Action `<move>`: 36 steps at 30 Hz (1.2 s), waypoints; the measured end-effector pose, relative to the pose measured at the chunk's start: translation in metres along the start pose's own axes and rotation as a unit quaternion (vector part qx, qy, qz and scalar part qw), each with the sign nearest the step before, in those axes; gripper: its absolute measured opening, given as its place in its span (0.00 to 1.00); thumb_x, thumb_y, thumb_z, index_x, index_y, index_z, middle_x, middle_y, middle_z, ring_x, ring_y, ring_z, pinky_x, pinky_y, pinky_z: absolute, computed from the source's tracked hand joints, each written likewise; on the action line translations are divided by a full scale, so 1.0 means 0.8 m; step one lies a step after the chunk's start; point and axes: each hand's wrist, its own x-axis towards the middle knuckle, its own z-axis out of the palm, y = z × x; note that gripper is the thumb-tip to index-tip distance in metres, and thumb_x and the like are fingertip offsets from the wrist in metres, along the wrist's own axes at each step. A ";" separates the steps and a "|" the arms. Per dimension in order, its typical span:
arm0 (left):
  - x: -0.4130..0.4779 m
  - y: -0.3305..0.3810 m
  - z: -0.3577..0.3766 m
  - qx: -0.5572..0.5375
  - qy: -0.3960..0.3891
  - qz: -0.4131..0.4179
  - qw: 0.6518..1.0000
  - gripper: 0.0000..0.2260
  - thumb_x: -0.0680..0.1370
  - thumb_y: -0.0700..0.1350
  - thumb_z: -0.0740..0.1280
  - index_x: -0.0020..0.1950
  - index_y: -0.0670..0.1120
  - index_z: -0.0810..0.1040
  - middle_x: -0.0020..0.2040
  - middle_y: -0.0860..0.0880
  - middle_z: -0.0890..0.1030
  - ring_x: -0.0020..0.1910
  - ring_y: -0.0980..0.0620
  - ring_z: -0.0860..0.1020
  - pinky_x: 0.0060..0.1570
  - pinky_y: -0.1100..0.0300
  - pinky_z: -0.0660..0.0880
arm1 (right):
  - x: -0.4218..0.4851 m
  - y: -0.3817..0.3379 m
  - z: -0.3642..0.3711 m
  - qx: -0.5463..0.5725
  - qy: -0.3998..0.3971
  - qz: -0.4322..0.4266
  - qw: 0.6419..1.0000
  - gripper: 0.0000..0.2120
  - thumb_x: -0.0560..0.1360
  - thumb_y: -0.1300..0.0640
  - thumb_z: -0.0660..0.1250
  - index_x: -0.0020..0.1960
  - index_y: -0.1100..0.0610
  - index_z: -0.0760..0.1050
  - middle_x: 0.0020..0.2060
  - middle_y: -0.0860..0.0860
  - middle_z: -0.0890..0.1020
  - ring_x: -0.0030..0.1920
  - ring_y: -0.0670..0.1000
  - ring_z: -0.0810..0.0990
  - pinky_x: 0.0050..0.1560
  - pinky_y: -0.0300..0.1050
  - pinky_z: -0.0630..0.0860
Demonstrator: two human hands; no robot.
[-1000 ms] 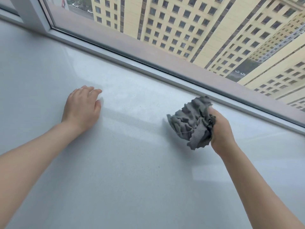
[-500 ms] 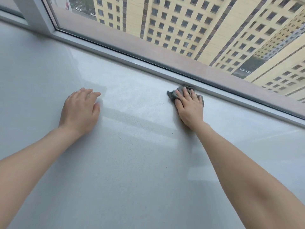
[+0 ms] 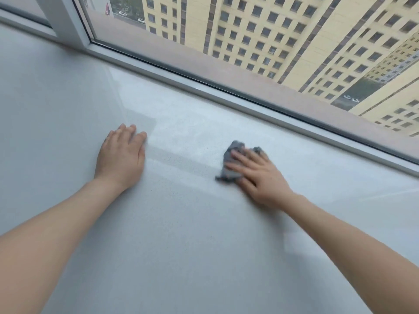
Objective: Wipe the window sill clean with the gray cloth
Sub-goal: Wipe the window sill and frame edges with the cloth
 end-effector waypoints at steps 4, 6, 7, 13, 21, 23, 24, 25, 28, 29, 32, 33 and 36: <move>-0.005 0.004 -0.009 -0.029 0.005 -0.013 0.999 0.19 0.76 0.45 0.53 0.61 0.41 0.74 0.66 0.37 0.72 0.68 0.37 0.66 0.68 0.45 0.59 | 0.113 -0.018 0.000 0.005 0.030 0.274 0.961 0.23 0.79 0.41 0.48 0.73 0.41 0.59 0.76 0.48 0.57 0.76 0.57 0.50 0.74 0.58 0.42; -0.006 0.003 -0.016 -0.054 0.000 -0.023 0.998 0.15 0.78 0.43 0.56 0.62 0.43 0.74 0.68 0.40 0.71 0.69 0.40 0.65 0.68 0.49 0.60 | 0.105 -0.078 0.015 0.011 0.044 0.187 0.981 0.22 0.79 0.43 0.51 0.72 0.43 0.63 0.75 0.49 0.61 0.76 0.59 0.54 0.73 0.59 0.44; -0.006 -0.001 -0.018 -0.063 -0.002 -0.024 0.998 0.15 0.78 0.42 0.57 0.63 0.45 0.74 0.69 0.42 0.70 0.69 0.42 0.65 0.67 0.50 0.61 | 0.080 -0.110 0.021 0.013 0.045 0.108 0.993 0.22 0.78 0.44 0.51 0.71 0.45 0.66 0.74 0.50 0.64 0.75 0.59 0.57 0.73 0.59 0.47; -0.007 -0.004 -0.040 -0.111 -0.005 -0.037 0.993 0.15 0.78 0.39 0.57 0.59 0.47 0.79 0.66 0.49 0.74 0.67 0.48 0.69 0.62 0.54 0.66 | -0.079 -0.154 0.012 0.035 -0.056 -0.185 0.981 0.17 0.80 0.47 0.54 0.68 0.45 0.68 0.71 0.44 0.68 0.75 0.51 0.59 0.73 0.55 0.53; 0.006 0.036 -0.048 -0.077 0.100 0.030 0.992 0.18 0.70 0.40 0.54 0.49 0.42 0.82 0.52 0.42 0.82 0.50 0.38 0.78 0.47 0.50 0.74 | 0.151 -0.089 -0.008 -0.046 0.013 0.034 0.998 0.21 0.79 0.43 0.52 0.71 0.43 0.65 0.73 0.47 0.65 0.74 0.53 0.59 0.72 0.53 0.53; 0.006 0.051 -0.038 -0.072 0.089 0.057 0.992 0.17 0.70 0.40 0.56 0.50 0.42 0.82 0.54 0.41 0.82 0.51 0.38 0.78 0.50 0.48 0.74 | 0.167 -0.059 -0.018 -0.054 0.027 0.075 0.995 0.21 0.80 0.43 0.52 0.72 0.43 0.63 0.74 0.46 0.63 0.75 0.51 0.58 0.73 0.52 0.52; 0.006 0.057 -0.033 -0.071 0.082 0.065 0.992 0.16 0.70 0.40 0.57 0.50 0.42 0.82 0.54 0.40 0.82 0.52 0.38 0.78 0.50 0.47 0.74 | 0.164 -0.042 -0.023 -0.049 0.030 0.092 0.994 0.21 0.80 0.44 0.51 0.72 0.44 0.62 0.74 0.46 0.62 0.75 0.50 0.58 0.73 0.51 0.52; 0.006 0.063 -0.027 -0.068 0.077 0.067 0.992 0.16 0.70 0.40 0.57 0.50 0.42 0.82 0.53 0.39 0.81 0.51 0.37 0.78 0.50 0.46 0.74 | 0.153 -0.025 -0.025 -0.043 0.034 0.101 0.993 0.22 0.80 0.45 0.51 0.73 0.45 0.61 0.74 0.46 0.63 0.75 0.49 0.57 0.73 0.50 0.52; 0.004 0.070 -0.021 -0.054 0.079 0.047 0.994 0.14 0.70 0.40 0.58 0.48 0.41 0.81 0.51 0.37 0.80 0.47 0.36 0.78 0.47 0.45 0.74 | 0.084 0.011 -0.033 -0.025 0.055 0.140 0.988 0.24 0.79 0.44 0.47 0.73 0.48 0.63 0.73 0.45 0.65 0.74 0.48 0.59 0.73 0.48 0.55; 0.003 0.071 -0.021 -0.053 0.075 0.040 0.995 0.14 0.69 0.39 0.58 0.48 0.41 0.81 0.50 0.36 0.80 0.46 0.35 0.78 0.47 0.45 0.74 | 0.051 0.026 -0.035 -0.025 0.057 0.164 0.984 0.27 0.77 0.43 0.44 0.73 0.48 0.63 0.73 0.45 0.65 0.74 0.47 0.59 0.73 0.49 0.55; -0.002 0.073 -0.028 -0.059 0.065 0.034 0.996 0.15 0.69 0.39 0.57 0.49 0.41 0.81 0.52 0.36 0.80 0.49 0.35 0.77 0.49 0.44 0.73 | -0.065 0.078 -0.042 -0.029 0.068 0.260 0.963 0.31 0.74 0.41 0.40 0.73 0.48 0.63 0.74 0.44 0.63 0.75 0.46 0.56 0.74 0.49 0.54; -0.004 0.073 -0.030 -0.063 0.064 0.033 0.995 0.16 0.70 0.39 0.57 0.50 0.41 0.81 0.53 0.36 0.79 0.51 0.35 0.76 0.51 0.44 0.73 | -0.101 0.090 -0.048 -0.027 0.077 0.300 0.950 0.31 0.74 0.41 0.40 0.73 0.48 0.63 0.74 0.44 0.63 0.75 0.47 0.56 0.75 0.49 0.53; -0.009 0.071 -0.040 -0.100 0.061 0.023 0.993 0.15 0.73 0.35 0.58 0.53 0.40 0.81 0.58 0.36 0.78 0.56 0.36 0.75 0.56 0.47 0.70 | -0.151 0.099 -0.048 -0.033 0.079 0.423 0.902 0.28 0.77 0.44 0.44 0.74 0.51 0.60 0.75 0.46 0.61 0.76 0.50 0.55 0.75 0.53 0.51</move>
